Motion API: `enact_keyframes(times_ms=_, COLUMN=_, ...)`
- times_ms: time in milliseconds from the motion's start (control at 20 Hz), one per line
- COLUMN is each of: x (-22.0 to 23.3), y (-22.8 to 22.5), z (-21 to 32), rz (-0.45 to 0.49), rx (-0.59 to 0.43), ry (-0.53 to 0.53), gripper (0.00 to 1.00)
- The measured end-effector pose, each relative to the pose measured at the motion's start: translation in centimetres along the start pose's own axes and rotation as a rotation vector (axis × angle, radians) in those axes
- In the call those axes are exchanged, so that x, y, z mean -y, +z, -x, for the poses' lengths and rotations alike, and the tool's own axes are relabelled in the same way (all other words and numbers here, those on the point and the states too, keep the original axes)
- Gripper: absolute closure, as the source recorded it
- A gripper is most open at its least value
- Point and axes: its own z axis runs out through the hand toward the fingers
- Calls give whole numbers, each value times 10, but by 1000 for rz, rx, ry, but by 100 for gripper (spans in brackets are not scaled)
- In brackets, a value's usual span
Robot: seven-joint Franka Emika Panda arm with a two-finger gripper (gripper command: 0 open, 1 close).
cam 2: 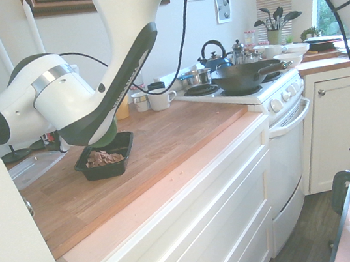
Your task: Pour the cereal into the box
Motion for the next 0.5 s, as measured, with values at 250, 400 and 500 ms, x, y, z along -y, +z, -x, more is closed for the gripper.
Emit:
enact_keyframes(times_ms=250, x=-16, y=-3, z=-11, rz=-54, rx=185, ry=127, gripper=100)
enact_keyframes(times_ms=400, x=-47, y=9, z=-32, rz=-109, rx=305, ry=237, gripper=100)
enact_keyframes(times_ms=500, x=-73, y=30, z=-41, rz=-141, rx=400, ry=316, gripper=100)
